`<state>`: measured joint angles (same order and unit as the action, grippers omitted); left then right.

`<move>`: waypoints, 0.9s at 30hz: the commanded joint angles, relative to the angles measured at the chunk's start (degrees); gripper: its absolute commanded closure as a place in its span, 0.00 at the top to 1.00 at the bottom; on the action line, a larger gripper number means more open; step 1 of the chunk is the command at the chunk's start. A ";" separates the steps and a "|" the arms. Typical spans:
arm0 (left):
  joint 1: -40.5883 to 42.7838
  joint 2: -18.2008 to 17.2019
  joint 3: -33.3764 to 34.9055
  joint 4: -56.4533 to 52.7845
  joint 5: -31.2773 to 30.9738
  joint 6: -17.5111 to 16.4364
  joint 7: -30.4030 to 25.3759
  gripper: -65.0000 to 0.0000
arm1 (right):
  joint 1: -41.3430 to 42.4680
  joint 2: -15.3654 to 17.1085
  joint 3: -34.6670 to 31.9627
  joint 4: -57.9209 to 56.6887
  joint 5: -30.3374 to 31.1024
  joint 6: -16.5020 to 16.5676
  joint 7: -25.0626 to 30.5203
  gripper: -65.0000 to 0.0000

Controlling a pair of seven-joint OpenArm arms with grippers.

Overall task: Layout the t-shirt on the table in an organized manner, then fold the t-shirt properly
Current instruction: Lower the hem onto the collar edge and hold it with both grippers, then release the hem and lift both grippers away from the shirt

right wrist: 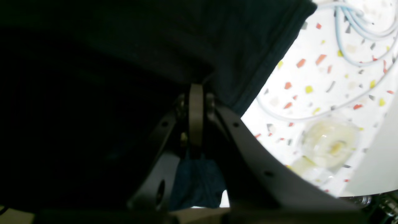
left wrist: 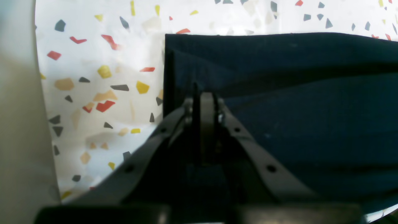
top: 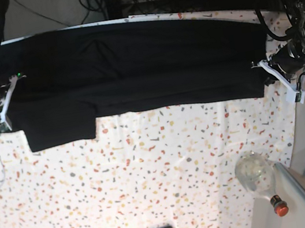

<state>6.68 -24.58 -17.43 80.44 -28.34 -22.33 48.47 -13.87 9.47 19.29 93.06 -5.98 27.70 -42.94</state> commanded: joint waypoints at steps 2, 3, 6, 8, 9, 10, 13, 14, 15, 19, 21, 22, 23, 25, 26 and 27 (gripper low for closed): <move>-0.83 -1.14 -0.55 1.01 -0.19 0.22 -0.95 0.00 | -0.07 0.77 0.10 2.55 -0.22 -0.14 -0.10 0.00; -0.83 -1.14 -0.55 1.27 -0.19 0.22 -0.95 0.00 | -0.07 0.68 0.10 2.90 -0.22 -0.14 -0.45 0.00; -0.92 -1.14 -0.55 1.36 -0.37 0.22 -0.95 0.00 | 0.02 0.68 0.10 2.99 -0.22 -0.14 -2.20 0.00; -1.09 -1.14 -0.55 1.36 -0.37 0.22 -0.95 0.00 | -0.24 0.68 0.27 3.43 -0.22 -0.14 -2.73 0.00; -1.53 -1.14 -0.55 1.27 -0.37 0.22 -0.95 0.00 | -0.33 0.68 0.45 4.04 -0.22 -0.14 -2.73 0.00; -1.80 -1.14 -0.55 1.01 -0.28 0.22 -0.95 0.00 | -0.68 0.68 0.45 4.48 -0.22 -0.14 -2.73 0.00; -2.15 -1.14 -0.55 0.92 -0.01 0.22 -0.95 0.00 | -1.21 0.68 0.36 4.48 -0.22 -0.14 -2.73 0.00; -2.15 -1.14 -0.55 0.92 -0.01 0.22 -0.95 0.00 | -1.12 0.68 0.36 4.04 -0.22 -0.14 -2.73 0.00; -2.15 -1.14 -0.46 0.83 -0.01 0.22 -0.95 0.00 | -1.03 0.68 0.18 3.52 -0.22 -0.14 -2.73 0.00; -1.89 -0.78 0.07 0.83 -0.01 0.22 -0.95 0.00 | -0.68 -0.64 0.54 2.02 -0.22 -0.14 -2.47 0.00; -1.62 -0.78 0.07 0.83 -0.01 0.22 -0.95 0.00 | -0.68 -0.82 0.36 1.67 -0.22 -0.14 -2.47 0.00; -1.62 -0.78 0.07 0.83 -0.01 0.22 -1.04 0.00 | -0.68 -0.82 0.27 1.49 -0.22 -0.14 -2.47 0.00; -1.62 -0.78 0.07 0.83 -0.01 0.22 -1.04 0.00 | -0.68 -0.82 0.10 0.97 -0.22 -0.14 -2.38 0.00; -1.62 -0.78 0.07 0.83 0.07 0.22 -1.04 0.00 | 0.02 -0.82 0.45 -0.09 -0.22 -0.23 -2.29 0.00; -1.71 -0.87 0.07 0.65 0.07 0.22 -1.04 0.00 | 0.37 -0.82 0.54 -0.70 -0.22 -0.23 -2.29 0.00; -1.80 -0.87 0.07 -0.05 0.07 0.22 -1.04 0.00 | 0.46 -0.82 0.54 -1.41 -0.22 -0.23 -2.20 0.00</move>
<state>5.50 -24.18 -17.04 79.94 -27.94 -22.35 48.25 -13.98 7.88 19.42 90.85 -6.00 27.70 -45.69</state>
